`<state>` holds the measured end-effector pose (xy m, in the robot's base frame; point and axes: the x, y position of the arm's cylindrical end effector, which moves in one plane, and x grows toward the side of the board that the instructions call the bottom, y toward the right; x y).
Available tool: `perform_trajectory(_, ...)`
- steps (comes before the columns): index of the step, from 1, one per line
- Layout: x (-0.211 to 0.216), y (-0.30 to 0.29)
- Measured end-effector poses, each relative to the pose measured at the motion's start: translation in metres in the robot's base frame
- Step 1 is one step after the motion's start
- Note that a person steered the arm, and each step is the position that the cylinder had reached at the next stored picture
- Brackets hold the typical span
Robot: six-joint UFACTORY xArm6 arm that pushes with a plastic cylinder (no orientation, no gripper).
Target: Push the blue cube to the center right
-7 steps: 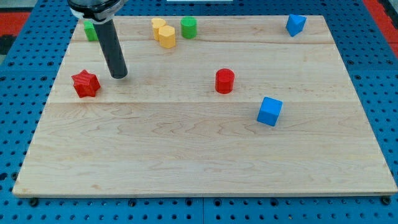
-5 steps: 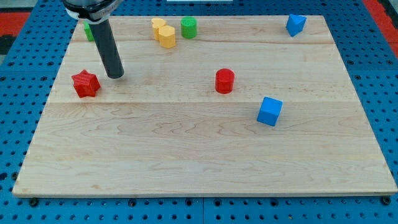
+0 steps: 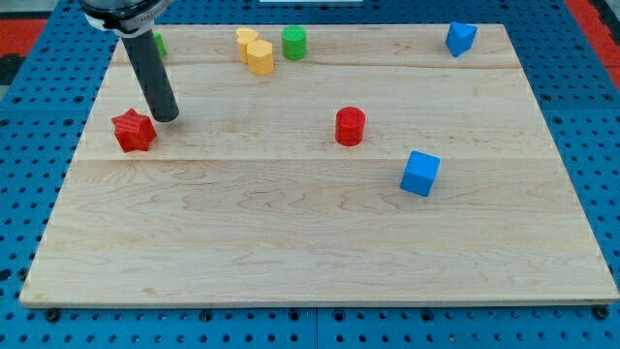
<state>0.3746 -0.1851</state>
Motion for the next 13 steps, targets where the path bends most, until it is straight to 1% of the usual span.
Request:
perform_trajectory(1, 0.000, 0.000)
perform_trajectory(2, 0.009, 0.025)
perform_trajectory(3, 0.041, 0.106)
perform_trajectory(4, 0.090, 0.183)
perform_trajectory(5, 0.125, 0.235)
perform_trajectory(7, 0.123, 0.270)
perform_trajectory(8, 0.123, 0.270)
perform_trajectory(10, 0.097, 0.294)
perform_trajectory(11, 0.097, 0.294)
perform_trajectory(13, 0.084, 0.348)
